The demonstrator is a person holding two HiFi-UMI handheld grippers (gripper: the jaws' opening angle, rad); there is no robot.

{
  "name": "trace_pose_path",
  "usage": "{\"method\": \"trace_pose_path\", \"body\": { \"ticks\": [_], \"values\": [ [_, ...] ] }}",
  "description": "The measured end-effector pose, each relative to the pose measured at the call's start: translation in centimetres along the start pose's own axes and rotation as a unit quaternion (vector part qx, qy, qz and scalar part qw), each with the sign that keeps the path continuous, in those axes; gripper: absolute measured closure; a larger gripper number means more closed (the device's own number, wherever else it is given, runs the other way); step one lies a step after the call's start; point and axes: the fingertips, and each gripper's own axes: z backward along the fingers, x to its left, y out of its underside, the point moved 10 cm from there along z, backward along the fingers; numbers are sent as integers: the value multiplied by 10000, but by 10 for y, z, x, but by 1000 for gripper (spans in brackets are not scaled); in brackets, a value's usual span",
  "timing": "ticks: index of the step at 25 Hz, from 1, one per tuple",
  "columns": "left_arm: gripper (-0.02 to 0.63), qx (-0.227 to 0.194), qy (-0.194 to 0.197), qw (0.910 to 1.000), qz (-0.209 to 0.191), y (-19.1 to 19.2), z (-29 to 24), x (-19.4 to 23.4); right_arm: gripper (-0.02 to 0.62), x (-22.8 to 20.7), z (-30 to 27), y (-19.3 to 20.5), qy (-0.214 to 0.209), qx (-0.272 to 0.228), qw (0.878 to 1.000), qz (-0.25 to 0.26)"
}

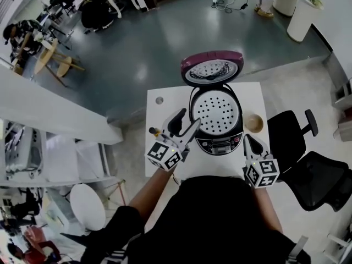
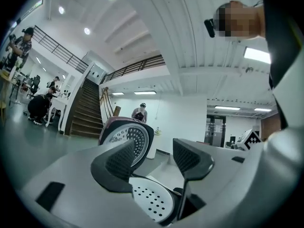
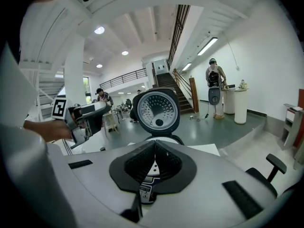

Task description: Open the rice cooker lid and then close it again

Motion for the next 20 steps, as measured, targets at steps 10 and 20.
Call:
{"method": "trace_pose_path", "body": {
  "ticks": [10, 20],
  "values": [
    [371, -218, -238, 9993, -204, -46, -37, 33, 595, -15, -18, -17, -290, -71, 9996, 21],
    [370, -253, -373, 9979, -459, -92, -77, 66, 595, -28, -27, -26, -421, -145, 9990, -95]
  ]
}}
